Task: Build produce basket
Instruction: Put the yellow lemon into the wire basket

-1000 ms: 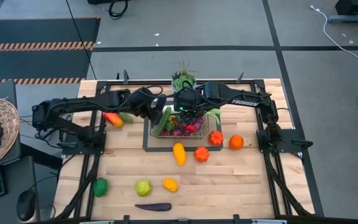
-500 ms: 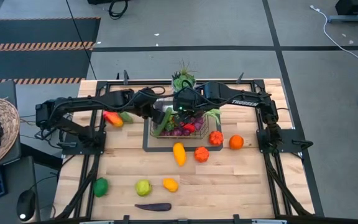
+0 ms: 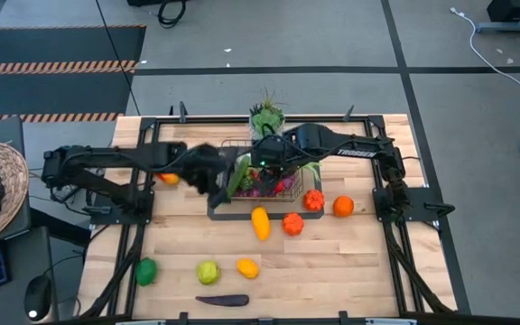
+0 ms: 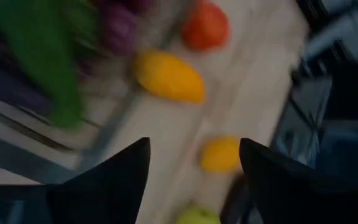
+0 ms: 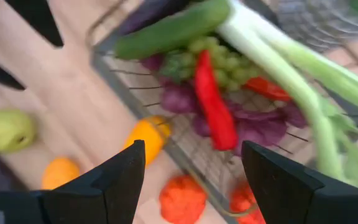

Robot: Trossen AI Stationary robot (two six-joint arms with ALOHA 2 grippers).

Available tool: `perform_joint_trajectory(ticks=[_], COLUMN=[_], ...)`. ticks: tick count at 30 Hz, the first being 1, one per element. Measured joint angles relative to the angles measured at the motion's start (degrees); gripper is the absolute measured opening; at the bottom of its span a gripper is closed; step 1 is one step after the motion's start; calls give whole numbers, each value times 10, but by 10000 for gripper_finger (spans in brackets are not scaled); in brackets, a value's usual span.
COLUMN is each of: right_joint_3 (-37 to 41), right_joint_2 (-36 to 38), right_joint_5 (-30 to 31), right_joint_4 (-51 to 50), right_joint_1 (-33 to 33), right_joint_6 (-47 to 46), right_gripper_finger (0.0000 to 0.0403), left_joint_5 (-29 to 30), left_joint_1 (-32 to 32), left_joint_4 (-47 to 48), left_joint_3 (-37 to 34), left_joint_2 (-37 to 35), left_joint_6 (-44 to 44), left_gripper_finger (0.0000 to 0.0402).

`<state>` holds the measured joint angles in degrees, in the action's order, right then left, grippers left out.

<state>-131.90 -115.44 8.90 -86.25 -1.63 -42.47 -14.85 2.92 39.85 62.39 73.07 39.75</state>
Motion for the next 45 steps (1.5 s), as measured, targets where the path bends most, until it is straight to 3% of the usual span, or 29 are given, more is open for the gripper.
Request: perform_joint_trajectory(ticks=[5,15,19,24,30,37,45], right_joint_3=[0,40,92,150,215,304,391], right_joint_2=[-5,-36,-36,-37,-35,-36,-36], right_joint_5=[-51,-105,-101,-92,-87,-28,-5], right_joint_4=[55,147,227,323,400,543,602], right_joint_1=[-33,-114,-149,-178,-196,-209,-219], right_joint_6=[36,60,36,21,-51,-86,-83], right_gripper_finger=[269,269,270,283,327,378,393], left_joint_5=[40,219,271,293,308,293,264], left_joint_1=[-116,-318,-380,-436,-456,-457,-490], left_joint_4=[40,29,15,20,21,19,-26], left_joint_3=[0,0,0,0,0,0,0], left_joint_2=[-16,-8,-7,-7,-7,-7,-7], left_joint_6=[60,355,457,542,534,493,417], left_gripper_finger=[234,209,201,193,190,189,190])
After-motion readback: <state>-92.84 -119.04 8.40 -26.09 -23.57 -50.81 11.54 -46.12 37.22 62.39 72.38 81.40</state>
